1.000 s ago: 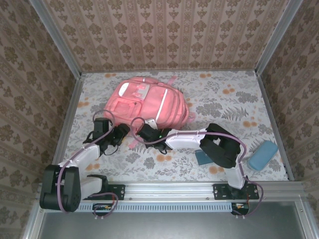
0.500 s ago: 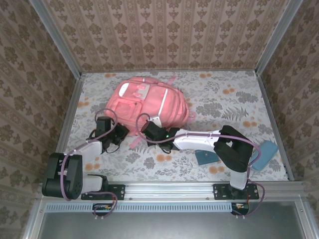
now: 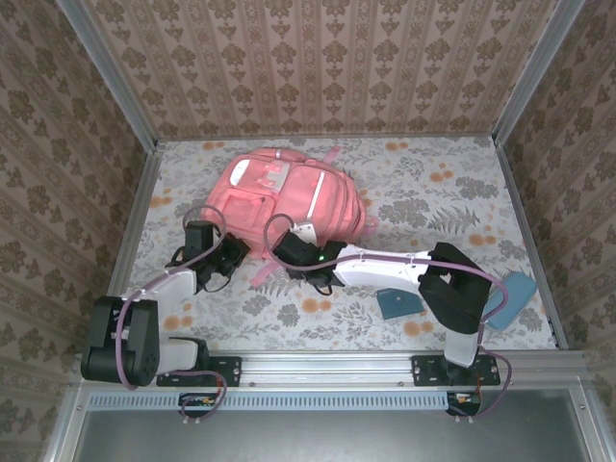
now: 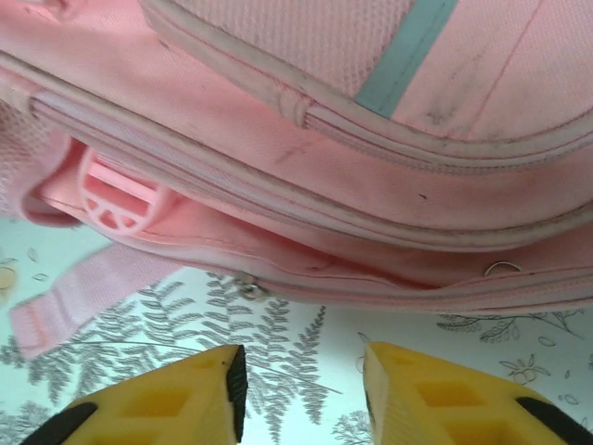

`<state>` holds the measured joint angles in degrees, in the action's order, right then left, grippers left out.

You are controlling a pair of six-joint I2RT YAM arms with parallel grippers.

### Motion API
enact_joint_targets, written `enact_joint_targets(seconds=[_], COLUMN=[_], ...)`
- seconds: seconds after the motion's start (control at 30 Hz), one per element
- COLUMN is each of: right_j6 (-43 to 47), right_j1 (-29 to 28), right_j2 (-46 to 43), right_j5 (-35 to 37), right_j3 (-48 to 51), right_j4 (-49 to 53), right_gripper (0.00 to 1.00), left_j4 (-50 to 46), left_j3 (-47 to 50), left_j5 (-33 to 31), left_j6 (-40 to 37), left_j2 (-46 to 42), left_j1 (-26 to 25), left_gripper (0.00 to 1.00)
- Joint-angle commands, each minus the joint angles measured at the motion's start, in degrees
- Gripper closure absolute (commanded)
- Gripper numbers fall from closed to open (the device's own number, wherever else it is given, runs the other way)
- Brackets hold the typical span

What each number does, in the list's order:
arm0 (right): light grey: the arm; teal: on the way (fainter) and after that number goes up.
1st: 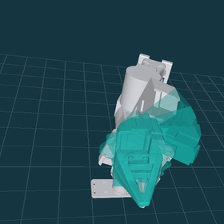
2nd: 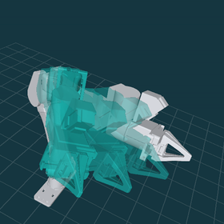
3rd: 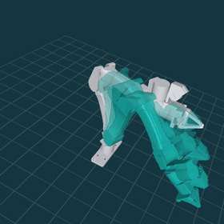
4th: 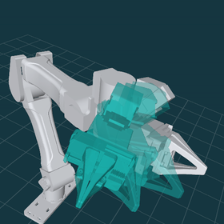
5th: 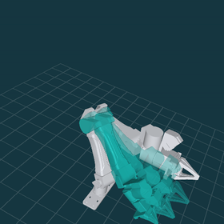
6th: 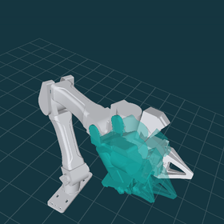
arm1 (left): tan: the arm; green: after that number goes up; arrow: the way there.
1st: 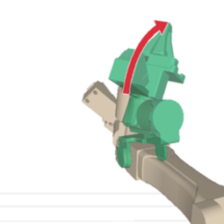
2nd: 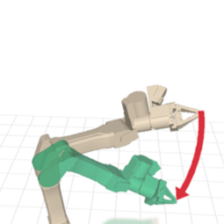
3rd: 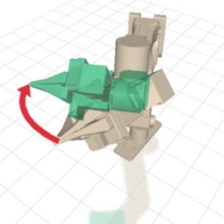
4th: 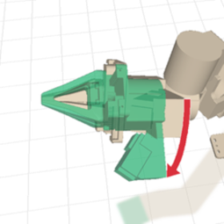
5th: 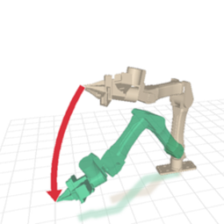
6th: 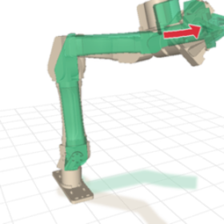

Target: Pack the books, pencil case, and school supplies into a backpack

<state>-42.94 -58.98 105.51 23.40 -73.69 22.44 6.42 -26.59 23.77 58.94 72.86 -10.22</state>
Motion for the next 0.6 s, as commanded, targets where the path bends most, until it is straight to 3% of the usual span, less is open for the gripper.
enact_joint_targets(seconds=[0.0, 0.3, 0.57], right_j6=[-3.2, -11.2, -11.1], right_j1=[-0.5, -0.6, 0.4], right_j2=[2.5, 6.0, 8.0], right_j5=[0.2, 6.4, 11.4], right_j3=[-2.8, -7.9, -9.7], right_j4=[2.9, 8.1, 10.4], right_gripper=[0.56, 0.56, 0.61], left_j4=[0.2, -3.7, -4.9], left_j3=[-4.2, -8.4, -10.1], left_j5=[2.4, 2.6, 2.7], left_j6=[-2.3, -4.1, -4.2], left_j2=[-3.3, -4.9, -4.8], left_j1=[-1.2, -3.4, -4.1], left_gripper=[1.0, 1.0, 1.0])
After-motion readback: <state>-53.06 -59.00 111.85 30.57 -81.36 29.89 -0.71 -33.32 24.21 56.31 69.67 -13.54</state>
